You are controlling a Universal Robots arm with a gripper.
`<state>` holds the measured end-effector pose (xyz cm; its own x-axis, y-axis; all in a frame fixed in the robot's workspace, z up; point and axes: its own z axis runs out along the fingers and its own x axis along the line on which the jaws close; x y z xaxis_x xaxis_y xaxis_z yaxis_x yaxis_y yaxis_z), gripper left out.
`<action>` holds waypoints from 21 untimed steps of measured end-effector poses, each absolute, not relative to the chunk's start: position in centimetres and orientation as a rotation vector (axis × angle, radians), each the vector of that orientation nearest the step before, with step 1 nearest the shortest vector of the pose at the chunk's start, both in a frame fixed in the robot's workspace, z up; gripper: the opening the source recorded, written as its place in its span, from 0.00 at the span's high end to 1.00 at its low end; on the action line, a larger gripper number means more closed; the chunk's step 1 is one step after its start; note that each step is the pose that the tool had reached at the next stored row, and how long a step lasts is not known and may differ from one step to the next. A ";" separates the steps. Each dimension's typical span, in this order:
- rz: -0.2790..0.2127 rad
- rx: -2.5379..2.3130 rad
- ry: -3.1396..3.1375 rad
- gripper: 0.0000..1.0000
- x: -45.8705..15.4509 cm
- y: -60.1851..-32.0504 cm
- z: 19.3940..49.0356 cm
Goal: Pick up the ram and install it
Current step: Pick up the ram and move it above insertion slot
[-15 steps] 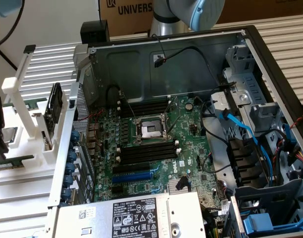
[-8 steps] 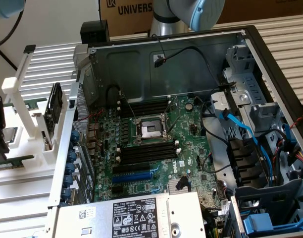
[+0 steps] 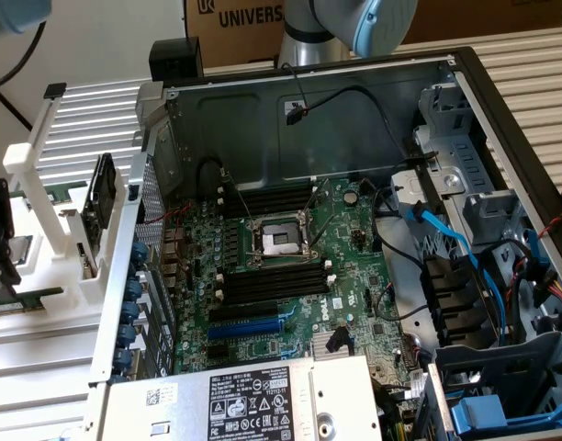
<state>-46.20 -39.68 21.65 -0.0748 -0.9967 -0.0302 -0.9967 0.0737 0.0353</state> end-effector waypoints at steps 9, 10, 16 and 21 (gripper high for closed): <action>-0.049 2.149 -2.301 0.75 -46.1 -39.8 21.2; -0.046 2.150 -2.302 0.75 -46.1 -39.8 21.1; -0.033 2.158 -2.307 0.75 -46.1 -39.7 20.7; -0.024 2.165 -2.310 0.75 -46.1 -39.6 20.4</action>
<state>-46.10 -39.63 20.44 -0.0646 -0.9975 -0.0279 -0.9979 0.0648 -0.0057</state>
